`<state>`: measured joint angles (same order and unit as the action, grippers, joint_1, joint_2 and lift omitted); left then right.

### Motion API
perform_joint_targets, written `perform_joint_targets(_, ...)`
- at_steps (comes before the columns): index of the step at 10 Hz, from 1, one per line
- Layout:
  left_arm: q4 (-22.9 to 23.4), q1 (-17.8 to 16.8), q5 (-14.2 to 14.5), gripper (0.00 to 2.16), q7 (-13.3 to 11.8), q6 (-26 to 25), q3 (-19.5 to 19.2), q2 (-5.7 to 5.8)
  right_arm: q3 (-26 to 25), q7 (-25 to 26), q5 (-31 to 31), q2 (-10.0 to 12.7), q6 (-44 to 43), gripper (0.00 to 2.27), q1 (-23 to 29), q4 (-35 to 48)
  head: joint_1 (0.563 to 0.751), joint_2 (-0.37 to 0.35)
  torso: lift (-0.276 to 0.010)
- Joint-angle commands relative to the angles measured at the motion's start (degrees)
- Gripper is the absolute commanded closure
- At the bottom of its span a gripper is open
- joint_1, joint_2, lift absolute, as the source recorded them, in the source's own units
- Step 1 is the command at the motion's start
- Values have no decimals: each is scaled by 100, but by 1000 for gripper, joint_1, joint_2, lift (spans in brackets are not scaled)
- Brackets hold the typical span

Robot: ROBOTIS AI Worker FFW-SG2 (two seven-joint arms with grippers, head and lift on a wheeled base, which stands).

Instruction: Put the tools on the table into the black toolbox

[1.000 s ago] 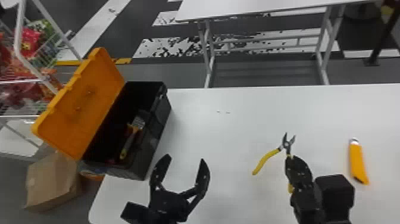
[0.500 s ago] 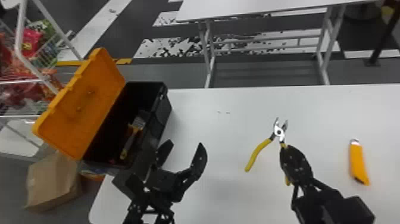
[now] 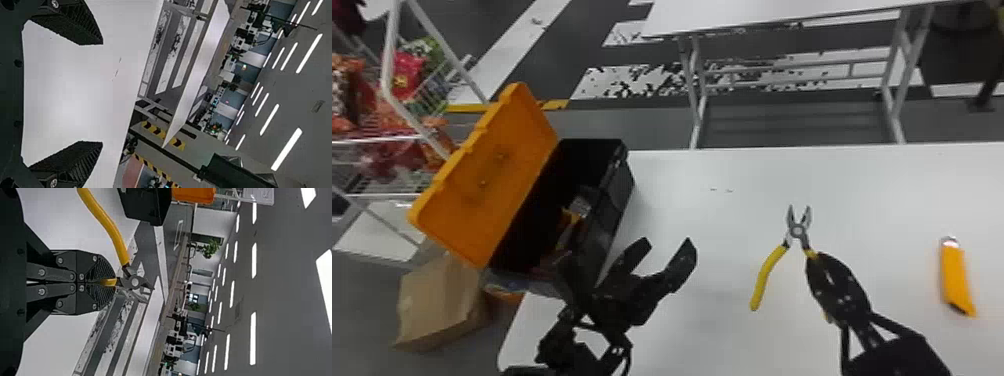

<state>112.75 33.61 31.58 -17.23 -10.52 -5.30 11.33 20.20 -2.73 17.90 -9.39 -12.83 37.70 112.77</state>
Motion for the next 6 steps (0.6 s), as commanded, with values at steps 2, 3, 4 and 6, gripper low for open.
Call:
perform_joint_targets(2,318,-381,577,80,-316,-1668,-419,45,63,-9,73,-230,-4,2219,53,-36,695,308,-75)
perform_joint_targets(3,406,-504,902,80,-430,-2477,-613,63,89,-35,126,-248,-21,2219,53,-71,695,302,-75)
perform_joint_targets(4,564,-540,1060,80,-527,-2864,-709,63,98,-53,135,-248,-145,2219,62,-106,695,296,-75)
perform_joint_targets(6,731,-513,1623,80,-791,-3655,-973,63,124,-167,152,-256,-250,2219,62,-141,695,290,-75)
